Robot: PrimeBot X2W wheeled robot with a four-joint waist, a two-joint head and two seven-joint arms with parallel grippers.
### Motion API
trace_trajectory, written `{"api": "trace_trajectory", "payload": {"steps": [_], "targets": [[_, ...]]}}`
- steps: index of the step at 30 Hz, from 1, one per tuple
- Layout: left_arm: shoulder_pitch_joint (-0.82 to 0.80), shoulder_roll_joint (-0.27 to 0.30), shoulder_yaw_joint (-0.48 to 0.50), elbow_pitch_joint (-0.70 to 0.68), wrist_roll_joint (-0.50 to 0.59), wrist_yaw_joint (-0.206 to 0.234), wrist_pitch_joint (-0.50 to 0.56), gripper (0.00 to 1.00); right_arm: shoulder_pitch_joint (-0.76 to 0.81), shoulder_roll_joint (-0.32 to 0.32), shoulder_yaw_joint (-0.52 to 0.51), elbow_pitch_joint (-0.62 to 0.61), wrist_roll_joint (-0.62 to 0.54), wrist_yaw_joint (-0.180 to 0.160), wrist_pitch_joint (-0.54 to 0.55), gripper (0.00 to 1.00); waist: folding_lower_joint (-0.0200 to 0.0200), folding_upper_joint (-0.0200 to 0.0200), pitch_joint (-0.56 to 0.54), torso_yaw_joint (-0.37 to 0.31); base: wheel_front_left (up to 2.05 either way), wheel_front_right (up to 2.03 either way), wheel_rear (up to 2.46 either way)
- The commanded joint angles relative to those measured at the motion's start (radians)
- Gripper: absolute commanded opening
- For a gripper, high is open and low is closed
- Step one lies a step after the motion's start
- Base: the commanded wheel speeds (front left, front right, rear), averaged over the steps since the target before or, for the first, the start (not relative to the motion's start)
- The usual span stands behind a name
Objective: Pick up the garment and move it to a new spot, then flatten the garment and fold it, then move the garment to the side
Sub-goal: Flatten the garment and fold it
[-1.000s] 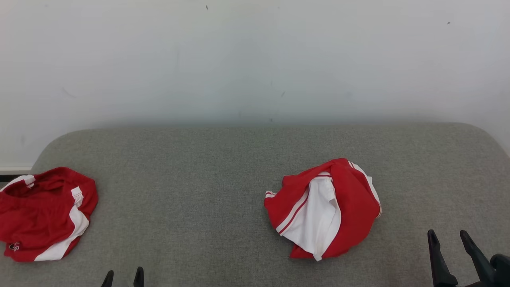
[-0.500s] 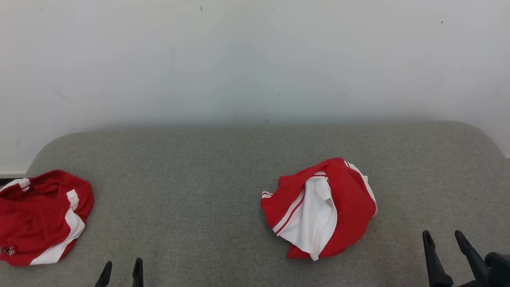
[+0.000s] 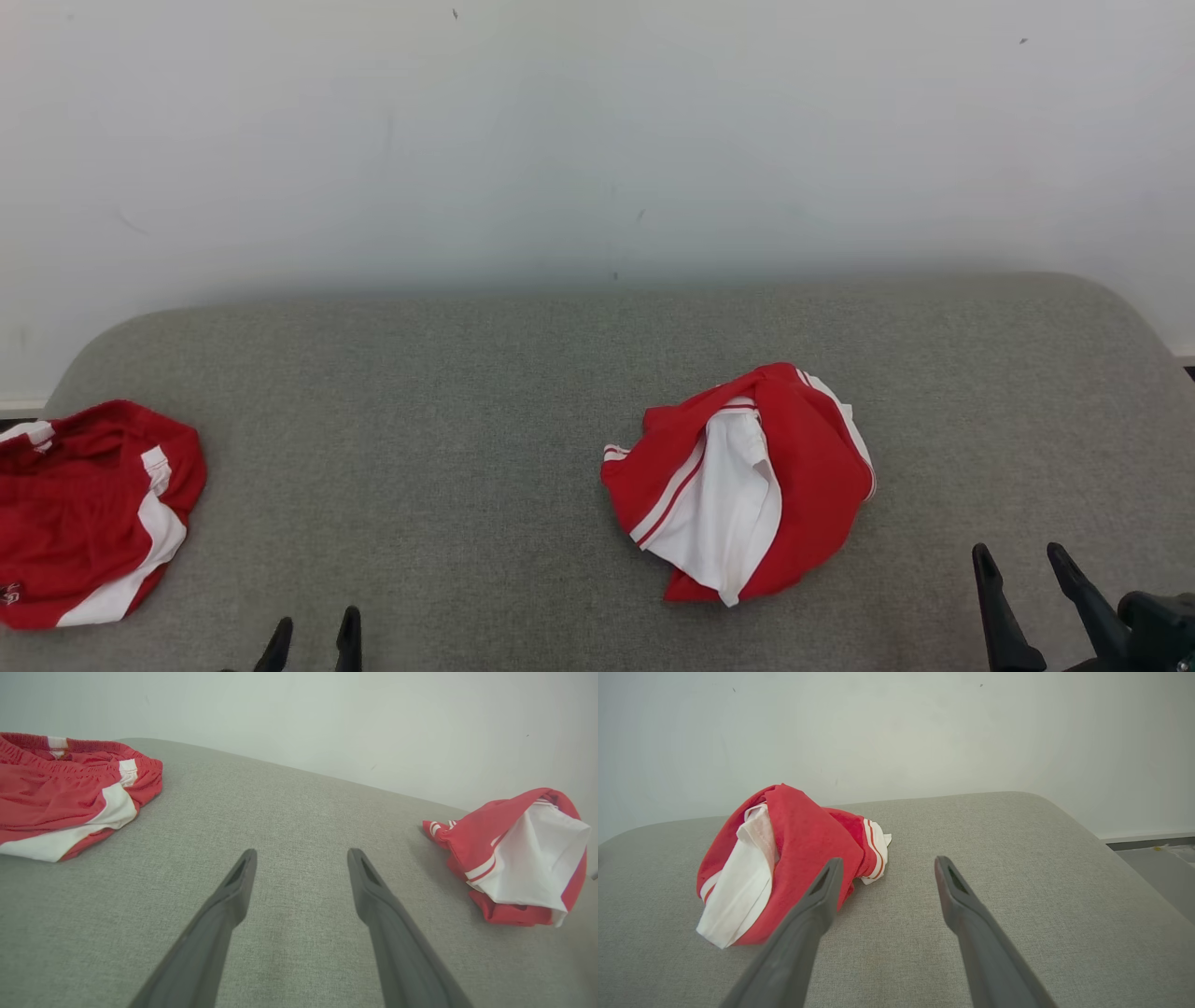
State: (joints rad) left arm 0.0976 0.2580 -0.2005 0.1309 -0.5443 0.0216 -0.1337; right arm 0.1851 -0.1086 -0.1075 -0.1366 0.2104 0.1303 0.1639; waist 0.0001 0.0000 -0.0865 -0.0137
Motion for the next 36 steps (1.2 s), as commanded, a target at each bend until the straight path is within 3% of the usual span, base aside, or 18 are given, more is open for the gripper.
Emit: {"api": "trace_trajectory", "payload": {"steps": [1, 10, 15, 26, 36], "targets": [[-0.030, -0.011, -0.003, -0.003, -0.018, 0.003, 0.027, 1.00, 0.006, 0.001, 0.004, -0.005, 0.006, 0.001, 0.002, 1.00, -0.0001, 0.0000, 0.005, -0.005, 0.00, 0.00, 0.00], [-0.305, -0.053, -0.040, 0.138, -0.121, 0.010, 0.328, 1.00, -0.036, -0.012, 0.064, 0.001, 0.020, 0.001, 0.015, 1.00, -0.0001, 0.0000, 0.049, -0.089, 0.00, 0.00, 0.00], [-0.442, -0.098, -0.033, 0.247, -0.179, 0.049, 0.454, 1.00, -0.067, -0.020, 0.112, 0.022, 0.034, 0.001, 0.017, 1.00, -0.0001, 0.0000, 0.083, -0.177, 0.00, 0.00, 0.00], [-0.556, -0.126, -0.024, 0.406, -0.203, 0.089, 0.495, 1.00, -0.110, -0.034, 0.158, 0.059, 0.047, 0.001, -0.012, 1.00, -0.0001, 0.0000, 0.122, -0.342, 0.00, 0.00, 0.00], [-0.582, -0.122, -0.009, 0.484, -0.223, 0.119, 0.514, 1.00, -0.122, -0.038, 0.164, 0.084, 0.054, 0.001, -0.038, 1.00, -0.0001, 0.0000, 0.141, -0.414, 0.00, 0.00, 0.00]]}}
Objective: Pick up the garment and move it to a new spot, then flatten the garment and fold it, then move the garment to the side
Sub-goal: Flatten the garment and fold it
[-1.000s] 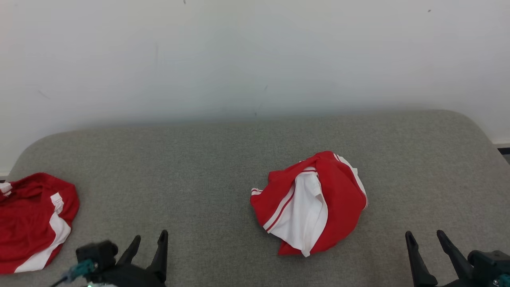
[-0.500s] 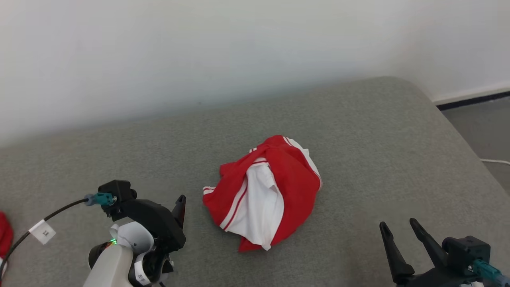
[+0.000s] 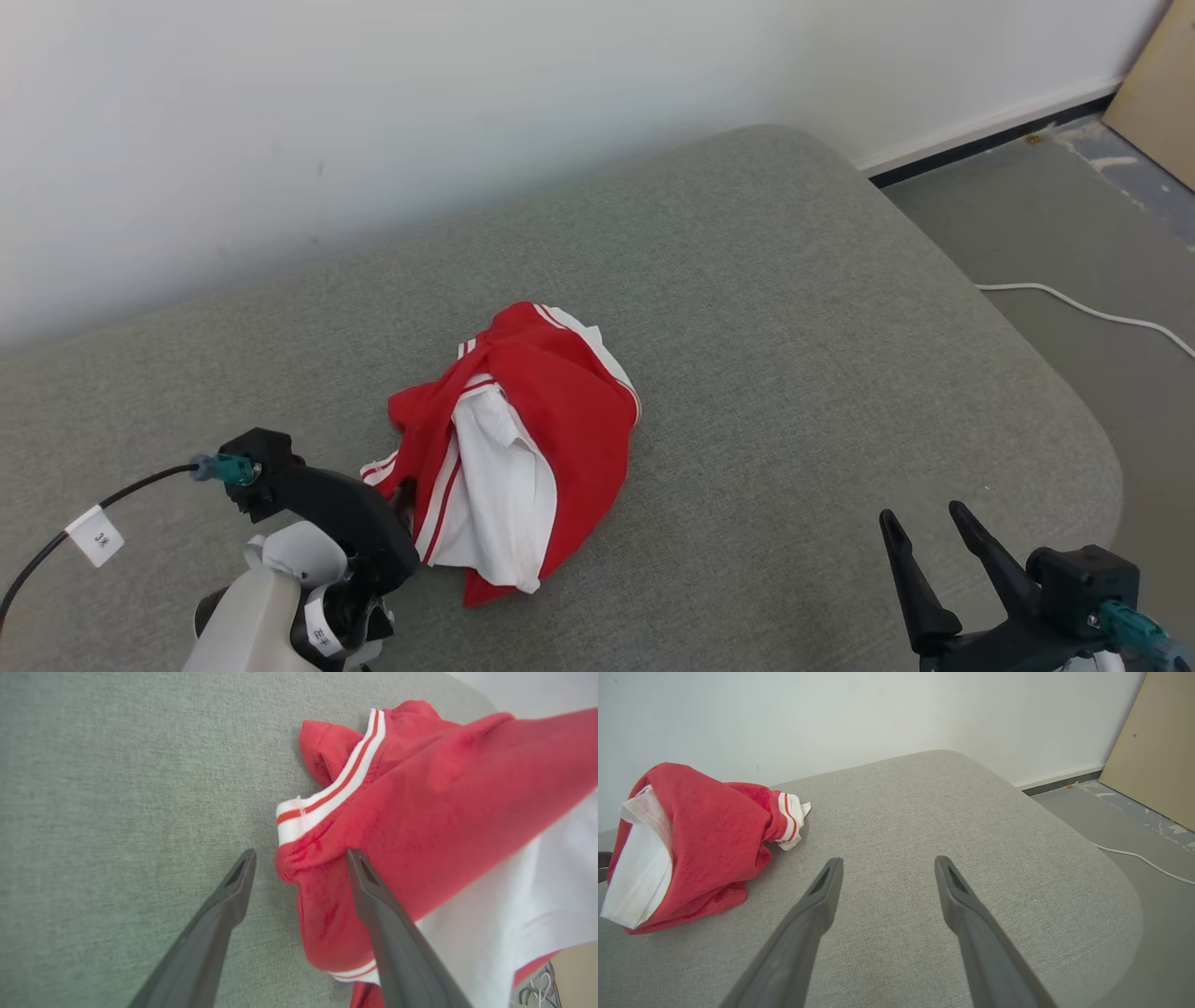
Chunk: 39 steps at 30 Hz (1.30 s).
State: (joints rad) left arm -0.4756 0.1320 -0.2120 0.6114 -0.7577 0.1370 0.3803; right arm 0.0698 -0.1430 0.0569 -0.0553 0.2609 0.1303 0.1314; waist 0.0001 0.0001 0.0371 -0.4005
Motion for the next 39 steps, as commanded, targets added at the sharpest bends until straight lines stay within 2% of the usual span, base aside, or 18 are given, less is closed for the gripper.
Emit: {"api": "trace_trajectory", "payload": {"steps": [1, 3, 4, 5, 6, 12, 17, 18, 21, 30, 35, 39], "targets": [[-0.011, 0.004, 0.003, 0.007, -0.013, 0.004, 0.005, 1.00, -0.007, -0.005, 0.001, 0.005, 0.005, 0.001, -0.009, 1.00, -0.0001, -0.0001, 0.019, -0.030, 0.00, 0.00, 0.00], [-0.013, 0.001, 0.007, 0.014, -0.020, 0.002, 0.012, 1.00, -0.005, -0.006, -0.001, 0.008, 0.008, 0.001, -0.011, 1.00, -0.0001, -0.0001, 0.020, -0.032, 0.00, 0.00, 0.00], [-0.014, 0.001, 0.008, 0.016, -0.019, 0.002, 0.012, 0.87, -0.005, -0.006, -0.001, 0.010, 0.009, 0.001, -0.013, 1.00, -0.0001, -0.0001, 0.021, -0.033, 0.00, 0.00, 0.00], [-0.014, 0.001, 0.008, 0.018, -0.020, 0.002, 0.012, 0.29, -0.006, -0.005, -0.002, 0.012, 0.009, 0.001, -0.015, 1.00, -0.0001, -0.0001, 0.021, -0.033, 0.00, 0.00, 0.00], [-0.013, 0.001, 0.008, 0.020, -0.023, 0.001, 0.011, 0.00, -0.005, -0.005, -0.001, 0.013, 0.010, 0.001, -0.016, 1.00, -0.0001, -0.0001, 0.020, -0.032, 0.00, 0.00, 0.00], [0.001, -0.004, 0.011, 0.012, -0.022, -0.021, -0.042, 0.00, -0.001, -0.011, 0.002, 0.018, 0.016, 0.001, -0.017, 1.00, -0.0001, -0.0001, 0.013, -0.012, 0.00, 0.00, 0.00], [-0.036, 0.003, 0.021, -0.027, 0.010, -0.045, -0.177, 0.00, -0.002, -0.014, 0.006, 0.020, 0.022, 0.001, -0.016, 1.00, -0.0001, -0.0001, 0.002, 0.013, 0.00, 0.00, 0.00], [-0.059, 0.002, 0.018, -0.047, 0.022, -0.061, -0.229, 0.00, -0.001, -0.012, 0.008, 0.022, 0.023, 0.001, -0.016, 1.00, -0.0001, -0.0001, -0.004, 0.023, 0.00, 0.00, 0.00], [-0.113, -0.006, -0.001, -0.084, 0.053, -0.090, -0.291, 0.00, 0.003, -0.010, 0.008, 0.025, 0.023, 0.001, -0.017, 1.00, -0.0001, -0.0001, -0.013, 0.039, 0.00, 0.00, 0.00], [-0.317, -0.063, -0.094, -0.146, 0.075, -0.155, -0.346, 0.00, 0.004, -0.004, 0.009, 0.031, 0.023, 0.001, -0.016, 1.00, -0.0001, -0.0001, -0.031, 0.063, 0.00, 0.00, 0.00], [-0.457, -0.082, -0.157, -0.151, 0.011, -0.167, -0.396, 0.00, -0.004, 0.003, 0.029, 0.041, 0.027, 0.001, -0.020, 1.00, -0.0001, -0.0001, -0.032, 0.051, 0.00, 0.00, 0.00], [-0.555, -0.082, -0.227, -0.169, -0.111, -0.146, -0.493, 0.00, -0.006, 0.007, 0.037, 0.054, 0.029, 0.001, -0.028, 1.00, -0.0001, -0.0001, -0.031, 0.035, 0.00, 0.00, 0.00]]}}
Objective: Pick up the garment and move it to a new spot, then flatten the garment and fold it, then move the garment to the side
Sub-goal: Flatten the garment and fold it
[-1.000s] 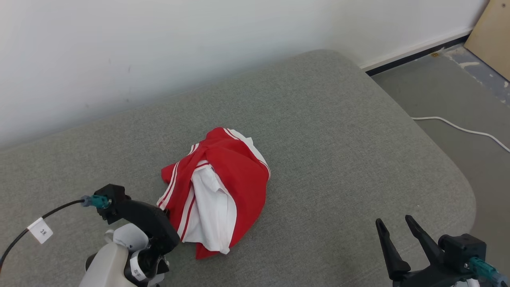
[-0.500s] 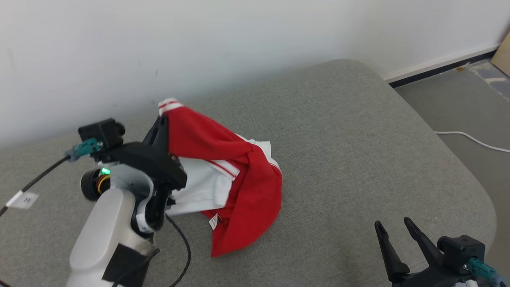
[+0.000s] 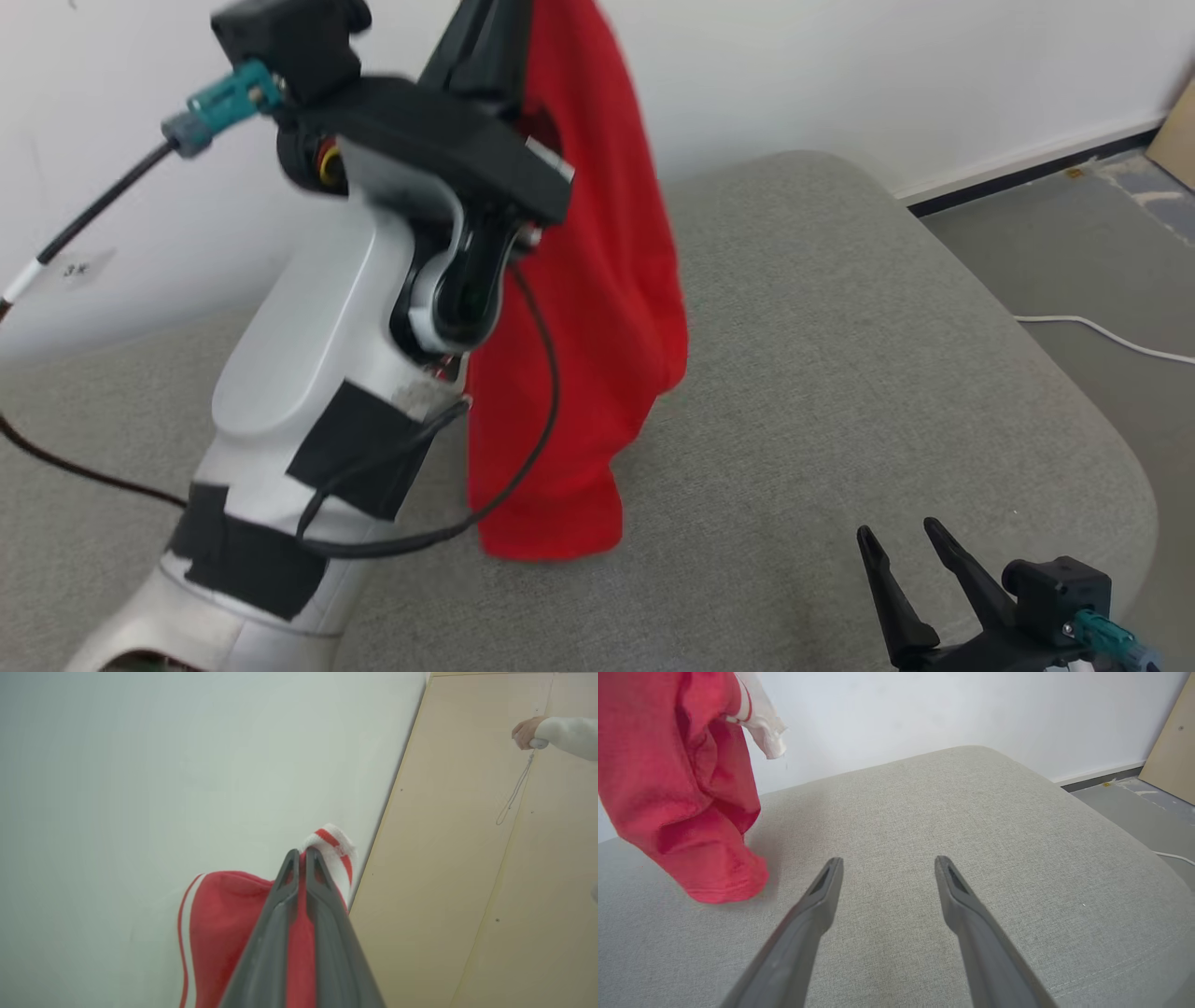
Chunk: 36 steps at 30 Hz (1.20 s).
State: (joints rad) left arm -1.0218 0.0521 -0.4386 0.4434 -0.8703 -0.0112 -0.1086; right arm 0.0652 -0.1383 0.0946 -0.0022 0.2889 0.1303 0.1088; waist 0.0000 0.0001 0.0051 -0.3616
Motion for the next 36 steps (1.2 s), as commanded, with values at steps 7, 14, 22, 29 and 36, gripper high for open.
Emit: {"api": "trace_trajectory", "payload": {"steps": [7, 14, 22, 29, 36], "targets": [[-0.111, -0.001, -0.046, -0.003, -0.160, 0.040, -0.147, 0.00, 0.010, 0.016, -0.009, 0.015, 0.002, 0.001, -0.021, 1.00, 0.0000, -0.0001, 0.013, 0.013, 0.00, 0.00, 0.00], [0.047, 0.008, 0.044, 0.116, -0.124, 0.068, -0.156, 0.00, 0.000, 0.021, -0.006, 0.019, 0.006, 0.001, -0.025, 1.00, 0.0000, -0.0001, 0.024, 0.095, 0.00, 0.00, 0.00], [0.311, 0.065, 0.157, 0.309, -0.062, 0.069, -0.157, 0.00, -0.018, 0.004, 0.009, 0.016, 0.018, 0.001, -0.017, 1.00, 0.0000, -0.0001, 0.039, 0.170, 0.00, 0.00, 0.00], [0.400, 0.089, 0.186, 0.384, -0.021, 0.054, -0.157, 1.00, -0.020, -0.003, 0.008, 0.014, 0.024, 0.001, -0.016, 1.00, 0.0000, -0.0001, 0.044, 0.195, 0.00, 0.00, 0.00], [0.459, 0.105, 0.115, 0.437, 0.029, 0.050, -0.078, 1.00, 0.000, -0.002, 0.004, 0.017, 0.028, 0.001, -0.011, 1.00, 0.0000, -0.0001, 0.023, 0.206, 0.00, 0.00, 0.00]]}}
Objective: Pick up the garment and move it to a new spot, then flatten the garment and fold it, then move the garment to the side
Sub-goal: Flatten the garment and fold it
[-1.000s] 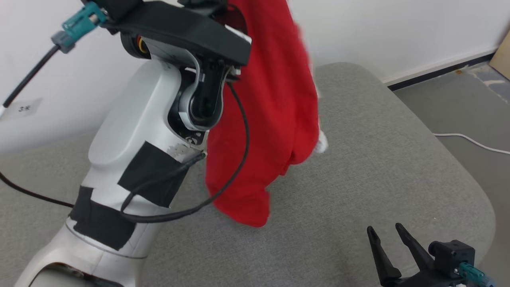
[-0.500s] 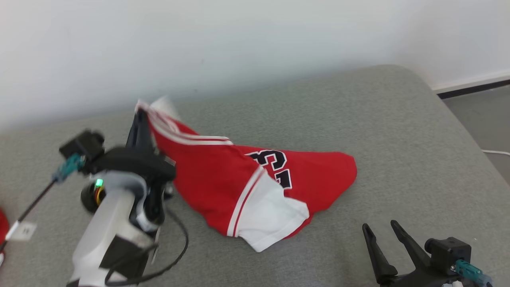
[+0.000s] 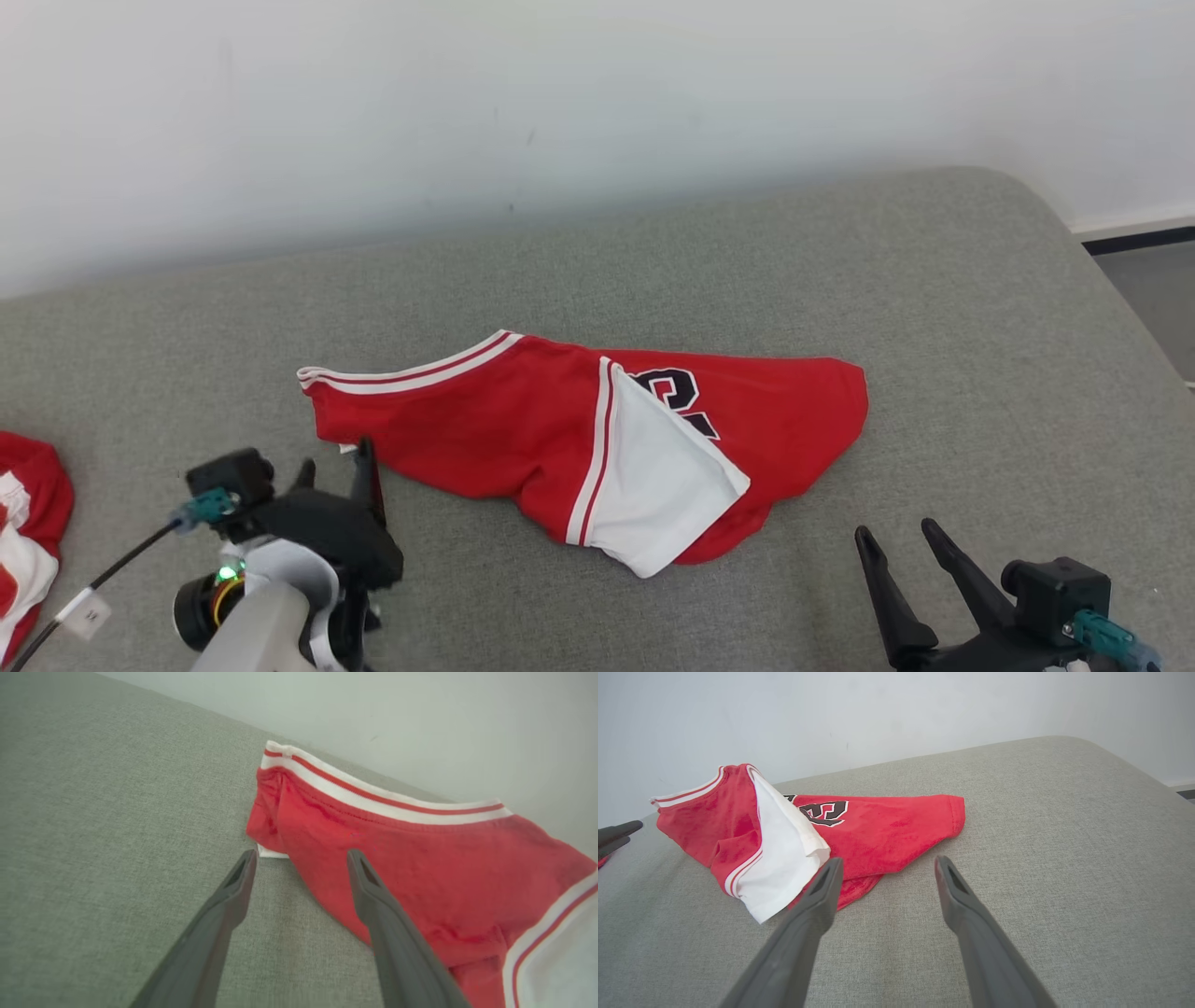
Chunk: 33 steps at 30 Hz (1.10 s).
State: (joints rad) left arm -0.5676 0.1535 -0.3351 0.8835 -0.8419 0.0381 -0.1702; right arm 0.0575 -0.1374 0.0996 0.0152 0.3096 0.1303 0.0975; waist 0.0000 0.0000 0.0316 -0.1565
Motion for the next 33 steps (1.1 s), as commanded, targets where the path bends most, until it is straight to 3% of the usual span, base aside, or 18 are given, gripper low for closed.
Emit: {"api": "trace_trajectory", "payload": {"steps": [1, 6, 10, 15, 23, 33], "targets": [[0.012, 0.008, -0.008, 0.001, 0.016, 0.005, 0.010, 1.00, 0.010, -0.002, -0.003, 0.000, 0.007, 0.001, 0.000, 1.00, 0.0000, 0.0000, -0.008, 0.001, 0.00, 0.00, 0.00], [0.025, 0.016, -0.080, -0.038, 0.054, 0.017, 0.126, 1.00, 0.028, -0.001, -0.011, -0.003, 0.007, 0.001, 0.003, 1.00, 0.0000, 0.0000, -0.030, 0.005, 0.00, 0.00, 0.00], [0.003, -0.026, -0.118, -0.139, 0.036, 0.021, 0.250, 1.00, 0.039, 0.002, -0.016, -0.005, 0.005, 0.001, 0.004, 1.00, 0.0000, 0.0000, -0.043, 0.008, 0.00, 0.00, 0.00], [-0.005, -0.075, -0.180, -0.287, -0.004, 0.066, 0.446, 1.00, 0.040, 0.006, -0.001, -0.006, 0.008, 0.001, 0.004, 1.00, 0.0000, 0.0000, -0.050, -0.018, 0.00, 0.00, 0.00], [-0.014, -0.100, -0.229, -0.385, -0.028, 0.212, 0.536, 1.00, 0.025, 0.007, 0.009, 0.005, 0.016, 0.001, -0.005, 1.00, 0.0000, 0.0000, -0.035, -0.103, 0.00, 0.00, 0.00], [-0.088, -0.103, -0.284, -0.381, -0.112, 0.381, 0.519, 1.00, 0.017, 0.024, 0.018, 0.024, 0.019, 0.001, -0.029, 1.00, 0.0000, 0.0000, -0.010, -0.181, 0.00, 0.00, 0.00]]}}
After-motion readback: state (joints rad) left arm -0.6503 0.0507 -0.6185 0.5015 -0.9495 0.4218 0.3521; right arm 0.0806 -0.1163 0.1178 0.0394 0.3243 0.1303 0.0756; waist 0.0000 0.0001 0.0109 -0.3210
